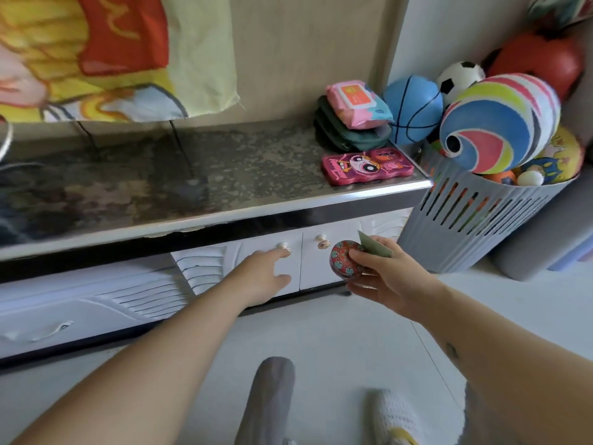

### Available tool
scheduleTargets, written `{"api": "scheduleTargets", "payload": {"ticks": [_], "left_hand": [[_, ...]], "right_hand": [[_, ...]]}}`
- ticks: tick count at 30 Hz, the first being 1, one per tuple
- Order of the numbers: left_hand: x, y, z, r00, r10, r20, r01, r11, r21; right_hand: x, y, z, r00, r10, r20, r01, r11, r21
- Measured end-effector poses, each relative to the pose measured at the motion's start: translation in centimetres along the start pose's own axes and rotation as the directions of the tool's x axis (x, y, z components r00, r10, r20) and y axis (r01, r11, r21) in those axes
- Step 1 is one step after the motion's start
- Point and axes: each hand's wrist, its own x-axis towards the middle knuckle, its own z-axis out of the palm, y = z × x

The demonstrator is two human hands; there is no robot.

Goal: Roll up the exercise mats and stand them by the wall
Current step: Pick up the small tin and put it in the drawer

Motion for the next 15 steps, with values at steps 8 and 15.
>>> {"api": "scheduleTargets", "payload": {"ticks": [8,15], "left_hand": [[4.1,-0.9,2.7,0.997,-0.020,-0.078,0.034,0.983,0.180],[3.8,-0.9,3.6,0.989,0.079,-0.127,-0.035,0.949,0.314]], "right_hand": [[3.5,1.9,0.5,0.998,0.047,-0.050,-0.044,0.998,0.046],[3.3,1.5,-0.4,0.999,0.025,-0.028,-0.024,0.999,0.034]]}}
